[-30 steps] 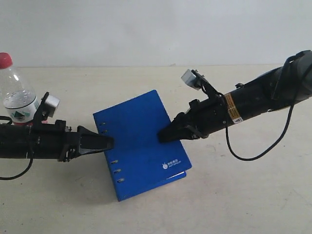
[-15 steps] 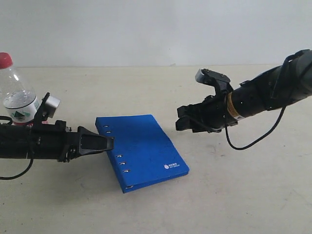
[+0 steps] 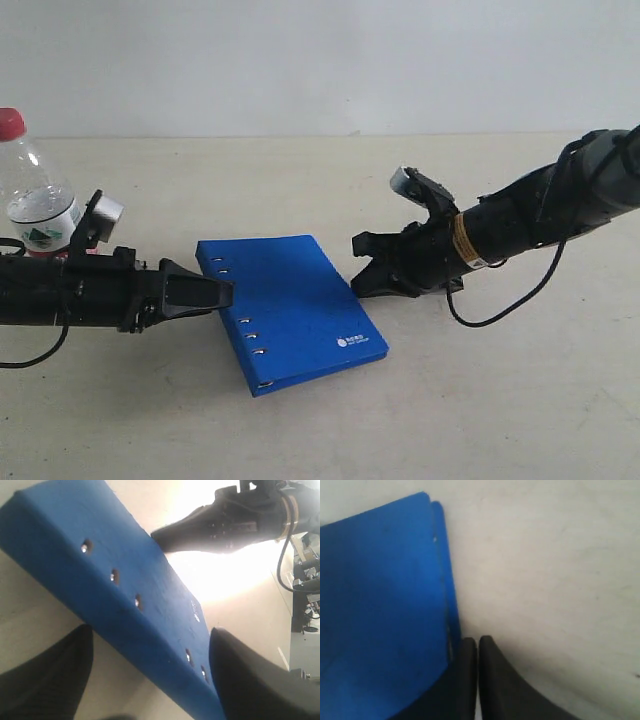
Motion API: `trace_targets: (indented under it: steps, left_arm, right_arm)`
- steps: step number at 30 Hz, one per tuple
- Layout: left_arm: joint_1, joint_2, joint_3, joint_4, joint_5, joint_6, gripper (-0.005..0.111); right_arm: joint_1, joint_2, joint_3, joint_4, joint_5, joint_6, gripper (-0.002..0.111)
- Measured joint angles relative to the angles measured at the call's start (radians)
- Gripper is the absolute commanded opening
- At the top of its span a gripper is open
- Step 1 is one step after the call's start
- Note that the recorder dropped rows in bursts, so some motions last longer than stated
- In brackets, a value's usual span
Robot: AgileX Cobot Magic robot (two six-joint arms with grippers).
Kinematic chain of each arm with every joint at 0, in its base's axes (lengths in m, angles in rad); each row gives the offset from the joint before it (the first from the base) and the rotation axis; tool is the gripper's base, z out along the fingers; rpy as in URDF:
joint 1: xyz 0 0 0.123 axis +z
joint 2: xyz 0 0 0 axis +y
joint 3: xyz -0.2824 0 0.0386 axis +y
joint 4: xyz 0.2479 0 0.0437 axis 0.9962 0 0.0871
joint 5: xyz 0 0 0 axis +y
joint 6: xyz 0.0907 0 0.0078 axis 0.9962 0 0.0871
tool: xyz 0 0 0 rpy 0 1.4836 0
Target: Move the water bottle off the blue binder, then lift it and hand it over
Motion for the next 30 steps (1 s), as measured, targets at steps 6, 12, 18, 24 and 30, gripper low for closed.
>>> trace_targets:
  steps: [6,12,18,24,30]
  left_arm:
    - [0.0,0.0,0.0,0.0,-0.004,0.0,0.061]
    - [0.004,0.0,0.0,-0.001,-0.015,-0.004,0.061]
    - [0.006,0.0,0.0,-0.002,-0.005,-0.008,0.061]
    - [0.006,0.0,0.0,-0.007,0.029,-0.008,0.018]
    - [0.006,0.0,0.0,-0.019,0.071,-0.019,0.005]
  right_arm:
    - [0.01,0.014,-0.007,-0.013,-0.085,-0.045,0.0]
    - [0.069,0.025,-0.007,0.016,-0.174,-0.161,0.0]
    - [0.1,0.038,0.001,0.107,-0.241,-0.259,0.0]
    - [0.102,0.045,0.001,0.161,-0.238,-0.299,0.0]
    - [0.106,0.018,0.003,0.084,-0.198,-0.336,0.0]
